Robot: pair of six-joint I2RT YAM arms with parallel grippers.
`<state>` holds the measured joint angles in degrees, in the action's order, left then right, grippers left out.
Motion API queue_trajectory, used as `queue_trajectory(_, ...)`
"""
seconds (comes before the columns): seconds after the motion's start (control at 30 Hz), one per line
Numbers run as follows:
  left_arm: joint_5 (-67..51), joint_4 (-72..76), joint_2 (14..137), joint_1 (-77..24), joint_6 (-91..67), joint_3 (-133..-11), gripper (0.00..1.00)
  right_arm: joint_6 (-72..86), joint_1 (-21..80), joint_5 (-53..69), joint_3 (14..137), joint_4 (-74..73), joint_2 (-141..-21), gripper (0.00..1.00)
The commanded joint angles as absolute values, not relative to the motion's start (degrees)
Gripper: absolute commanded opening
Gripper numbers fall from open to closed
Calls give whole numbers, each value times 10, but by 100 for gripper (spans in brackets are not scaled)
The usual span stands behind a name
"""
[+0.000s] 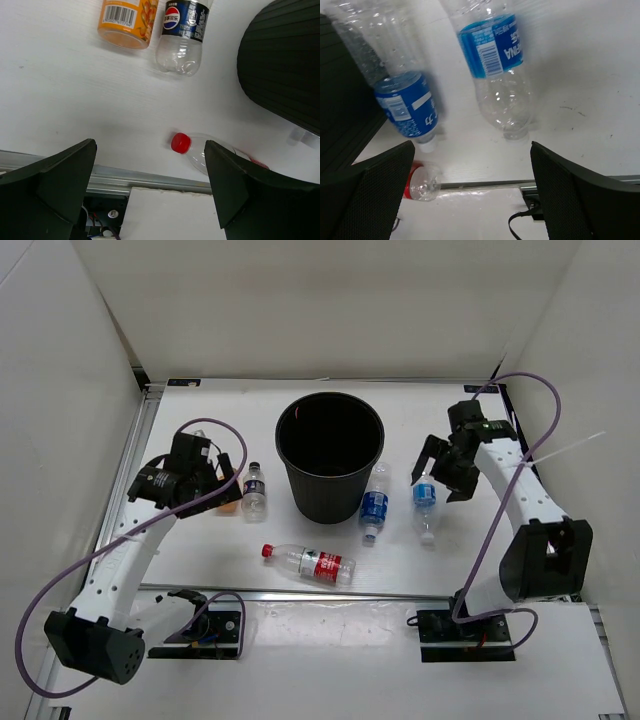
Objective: Put the plastic bottles in the bin
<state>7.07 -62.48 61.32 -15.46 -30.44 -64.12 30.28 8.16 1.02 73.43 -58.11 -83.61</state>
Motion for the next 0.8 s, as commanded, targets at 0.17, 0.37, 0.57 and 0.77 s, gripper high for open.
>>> queue_trajectory(0.17,60,-620,622,-170,-291,-651,100,273,83,-66,766,-568,-925,100)
queue_trajectory(0.37,73,-630,649,-170,-291,-664,100,240,83,-89,753,-540,-996,100)
queue_trajectory(0.57,78,-642,654,-150,-291,-675,100,234,76,-65,748,-513,-1062,100)
queue_trajectory(0.77,83,-652,659,-133,-291,-675,100,234,71,-44,764,-507,-1100,99)
